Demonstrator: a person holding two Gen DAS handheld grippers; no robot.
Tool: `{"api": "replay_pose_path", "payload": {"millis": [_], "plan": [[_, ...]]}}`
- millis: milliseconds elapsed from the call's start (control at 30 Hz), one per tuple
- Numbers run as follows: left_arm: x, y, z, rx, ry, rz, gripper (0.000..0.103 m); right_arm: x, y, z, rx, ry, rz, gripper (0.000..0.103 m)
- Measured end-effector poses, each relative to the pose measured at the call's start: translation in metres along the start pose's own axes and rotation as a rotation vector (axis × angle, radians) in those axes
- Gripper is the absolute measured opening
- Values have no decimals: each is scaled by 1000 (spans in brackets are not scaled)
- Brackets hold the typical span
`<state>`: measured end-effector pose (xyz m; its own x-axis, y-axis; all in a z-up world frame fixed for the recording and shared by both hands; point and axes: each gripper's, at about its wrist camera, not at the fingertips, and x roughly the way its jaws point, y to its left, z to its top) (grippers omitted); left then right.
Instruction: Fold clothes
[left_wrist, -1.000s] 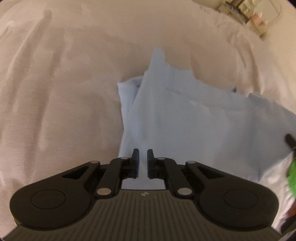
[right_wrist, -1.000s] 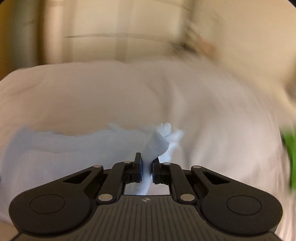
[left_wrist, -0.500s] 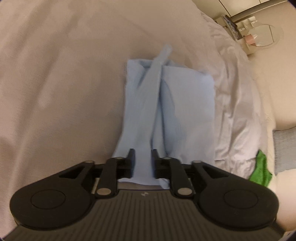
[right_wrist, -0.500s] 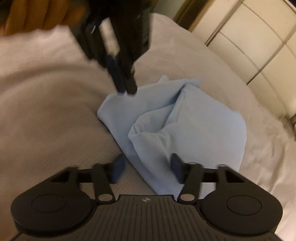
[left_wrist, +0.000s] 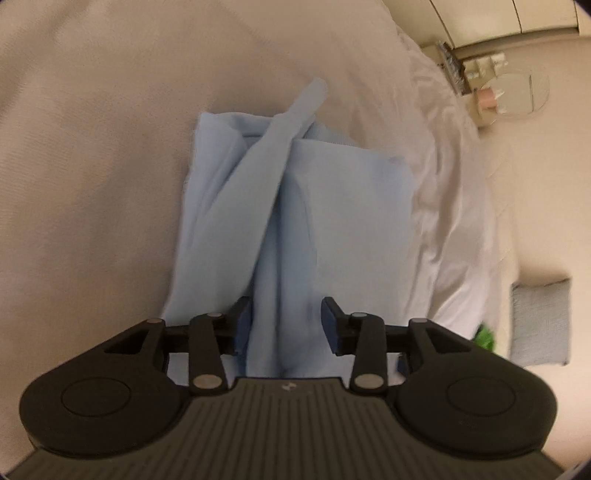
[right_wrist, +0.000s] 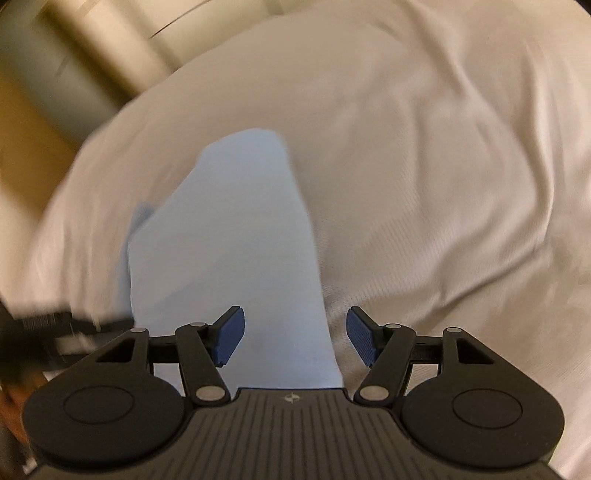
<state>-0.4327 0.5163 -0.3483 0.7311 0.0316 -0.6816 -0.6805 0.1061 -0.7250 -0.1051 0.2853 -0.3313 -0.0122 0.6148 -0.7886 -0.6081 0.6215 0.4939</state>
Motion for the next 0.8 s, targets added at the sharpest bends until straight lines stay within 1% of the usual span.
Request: {"api": "replay_pose_path", "payload": {"millis": [67, 100, 167, 233, 300, 333, 367, 400, 433, 500, 533, 600, 733, 800], "plan": [[6, -3, 4, -10, -3, -36, 38, 13, -18, 5, 158, 26, 43, 63], [10, -5, 5, -8, -1, -35, 41, 17, -26, 9, 215, 36, 57, 63], [17, -6, 7, 3, 3, -8, 42, 25, -36, 9, 304, 50, 81, 62], [21, -3, 8, 14, 7, 21, 35, 30, -38, 5, 342, 65, 89, 62], [19, -2, 7, 28, 8, 40, 10, 35, -37, 2, 343, 71, 84, 61], [14, -7, 7, 53, 3, 42, 9, 37, -36, 1, 340, 72, 81, 59], [7, -17, 6, 99, -12, 44, 7, 39, -33, 1, 327, 71, 81, 54], [-1, -32, 3, 170, -38, 53, 7, 40, -28, 1, 308, 68, 82, 49], [-11, -47, 1, 254, -69, 62, 7, 37, -18, 4, 258, 55, 74, 40], [-30, -76, -5, 409, -129, 72, 7, 27, 12, 11, 115, 22, 37, 34], [-38, -82, -6, 449, -150, 67, 7, 22, 28, 10, 38, 7, 23, 31], [-49, -82, -6, 479, -171, 70, 7, 19, 57, 5, -87, -2, 14, 28], [-45, -46, -4, 434, -160, 132, 7, 30, 95, -9, -259, 25, -28, 26], [-46, -30, -6, 410, -165, 133, 7, 40, 103, -18, -300, 49, -36, 27]]}}
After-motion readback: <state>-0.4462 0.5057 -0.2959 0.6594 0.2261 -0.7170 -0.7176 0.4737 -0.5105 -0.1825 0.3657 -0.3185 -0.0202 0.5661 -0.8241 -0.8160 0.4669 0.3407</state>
